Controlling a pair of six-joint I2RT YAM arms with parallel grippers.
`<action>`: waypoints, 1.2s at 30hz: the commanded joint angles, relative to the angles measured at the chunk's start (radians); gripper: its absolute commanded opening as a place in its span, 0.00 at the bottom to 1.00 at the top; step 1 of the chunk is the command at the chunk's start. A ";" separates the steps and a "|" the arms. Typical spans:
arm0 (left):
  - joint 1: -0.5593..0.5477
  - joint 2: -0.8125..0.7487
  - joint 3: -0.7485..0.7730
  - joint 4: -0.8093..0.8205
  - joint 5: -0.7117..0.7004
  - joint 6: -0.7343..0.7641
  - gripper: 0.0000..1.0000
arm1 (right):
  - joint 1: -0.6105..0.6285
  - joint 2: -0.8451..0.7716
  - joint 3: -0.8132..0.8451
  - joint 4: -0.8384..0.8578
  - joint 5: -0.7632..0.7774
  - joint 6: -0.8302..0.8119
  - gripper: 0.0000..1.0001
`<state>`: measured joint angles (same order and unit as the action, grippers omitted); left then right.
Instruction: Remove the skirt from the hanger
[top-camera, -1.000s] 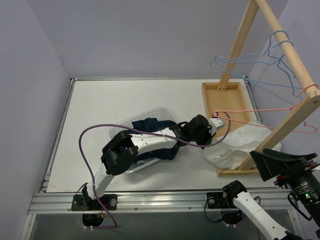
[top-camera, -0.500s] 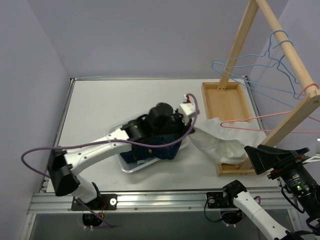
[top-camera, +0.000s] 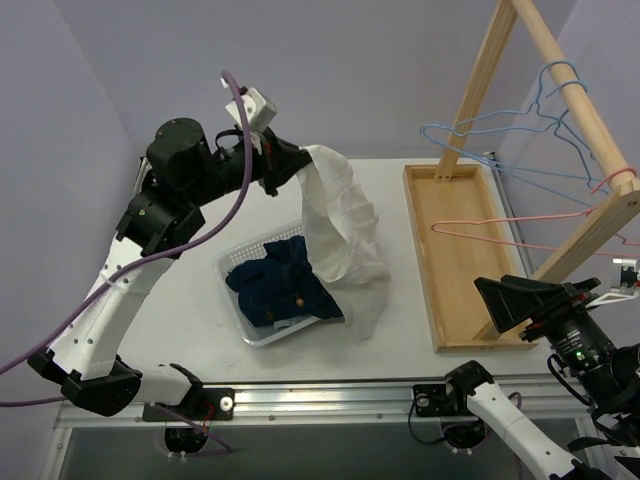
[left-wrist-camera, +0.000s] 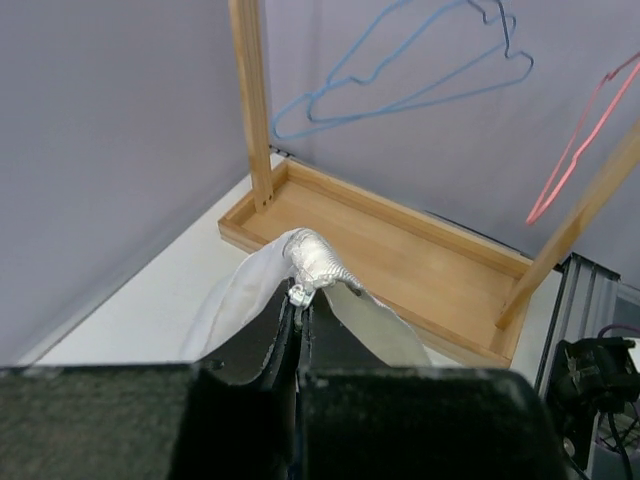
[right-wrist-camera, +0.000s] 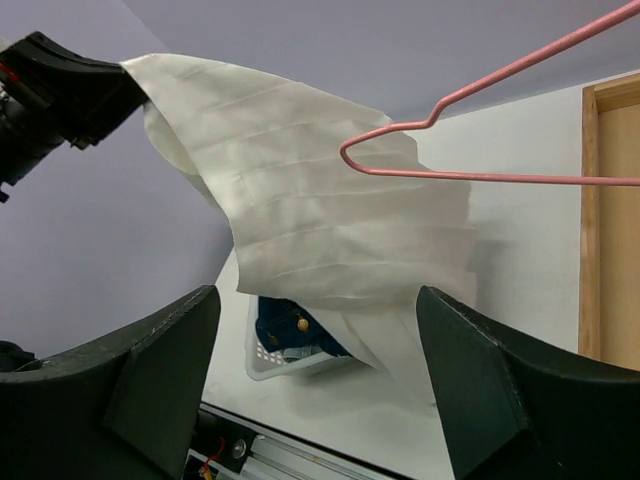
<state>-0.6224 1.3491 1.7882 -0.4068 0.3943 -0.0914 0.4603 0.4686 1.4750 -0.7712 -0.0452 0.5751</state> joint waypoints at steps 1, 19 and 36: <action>0.052 0.019 0.204 -0.001 0.054 0.018 0.02 | 0.008 0.025 0.001 0.062 -0.008 -0.014 0.75; 0.394 0.242 0.593 0.139 0.487 -0.281 0.02 | 0.012 0.051 -0.030 0.070 -0.015 -0.041 0.75; 0.444 -0.094 -0.151 0.527 0.749 -0.489 0.02 | 0.017 0.047 -0.074 0.076 -0.035 -0.049 0.75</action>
<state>-0.1986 1.3487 1.6718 0.0418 1.1038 -0.5888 0.4667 0.5007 1.4174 -0.7506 -0.0662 0.5446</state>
